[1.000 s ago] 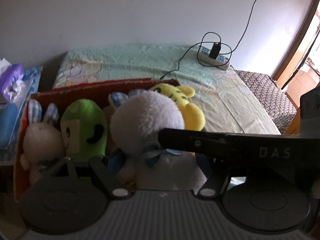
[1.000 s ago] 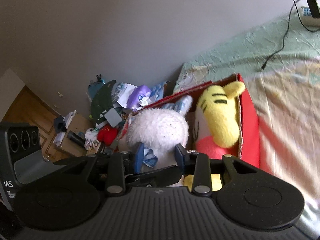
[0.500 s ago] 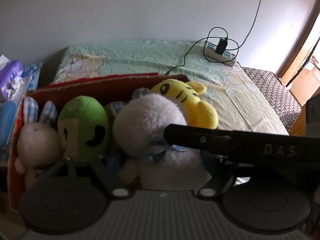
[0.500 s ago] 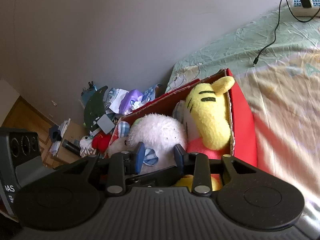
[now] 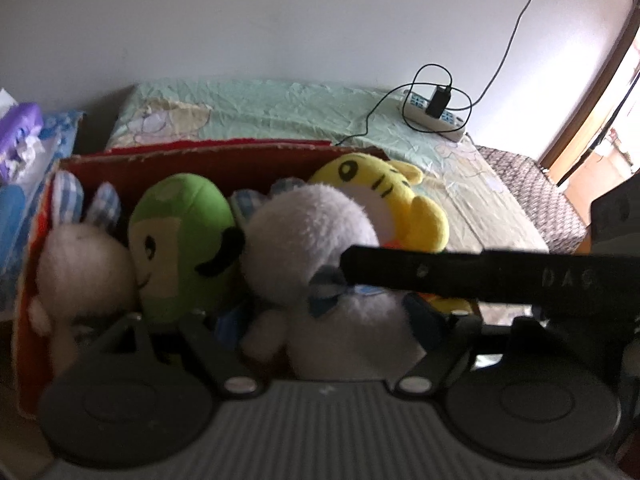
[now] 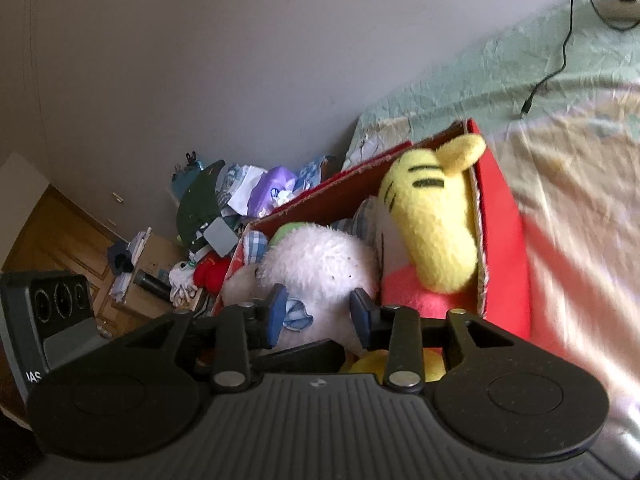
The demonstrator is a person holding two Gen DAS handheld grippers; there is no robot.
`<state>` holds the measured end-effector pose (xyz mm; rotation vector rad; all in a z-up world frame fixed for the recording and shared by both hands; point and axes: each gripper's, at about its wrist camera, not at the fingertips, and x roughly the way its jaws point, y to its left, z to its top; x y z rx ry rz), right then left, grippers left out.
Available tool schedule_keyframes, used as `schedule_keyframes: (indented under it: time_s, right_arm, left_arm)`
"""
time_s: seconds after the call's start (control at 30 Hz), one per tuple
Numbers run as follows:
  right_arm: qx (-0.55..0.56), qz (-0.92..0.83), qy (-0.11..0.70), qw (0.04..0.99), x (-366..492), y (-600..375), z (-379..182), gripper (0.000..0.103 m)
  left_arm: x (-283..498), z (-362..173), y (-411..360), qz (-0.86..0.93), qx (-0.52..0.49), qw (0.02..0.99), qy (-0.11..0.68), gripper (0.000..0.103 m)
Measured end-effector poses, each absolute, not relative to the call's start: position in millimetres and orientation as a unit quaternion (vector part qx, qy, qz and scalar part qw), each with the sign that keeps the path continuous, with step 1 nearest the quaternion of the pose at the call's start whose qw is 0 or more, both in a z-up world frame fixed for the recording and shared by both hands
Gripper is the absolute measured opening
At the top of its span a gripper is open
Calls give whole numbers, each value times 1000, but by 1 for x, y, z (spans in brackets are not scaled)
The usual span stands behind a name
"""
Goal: Organize objects
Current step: 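Lower the pink bunny into the box beside the yellow cat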
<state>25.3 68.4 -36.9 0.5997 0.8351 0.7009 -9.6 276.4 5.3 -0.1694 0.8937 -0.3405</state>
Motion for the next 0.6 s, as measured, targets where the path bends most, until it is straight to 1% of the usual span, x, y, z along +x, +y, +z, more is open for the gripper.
schedule_keyframes:
  time_s: [0.07, 0.13, 0.27, 0.43, 0.47, 0.5, 0.6]
  right_arm:
    - [285, 333, 381, 814, 24, 68, -36, 32]
    - [275, 336, 353, 829, 20, 66, -30, 29]
    - [269, 346, 323, 839, 20, 66, -22, 28]
    - [246, 324, 346, 846, 30, 78, -40, 28]
    - [244, 322, 355, 843, 32, 80, -44, 29]
    - [241, 322, 356, 843, 32, 81, -47, 26]
    - [234, 323, 354, 846, 30, 83, -46, 27]
  left_arm:
    - [-7, 6, 275, -167, -89, 884, 427, 76]
    - [-10, 13, 270, -169, -76, 893, 410, 75]
    - [-11, 26, 267, -165, -44, 907, 384, 75]
    - [7, 7, 260, -138, -3, 898, 418, 73]
    - [10, 1, 259, -134, 1, 893, 430, 73]
    - [11, -4, 259, -130, 2, 890, 437, 76]
    - [10, -9, 262, -128, -9, 887, 443, 78]
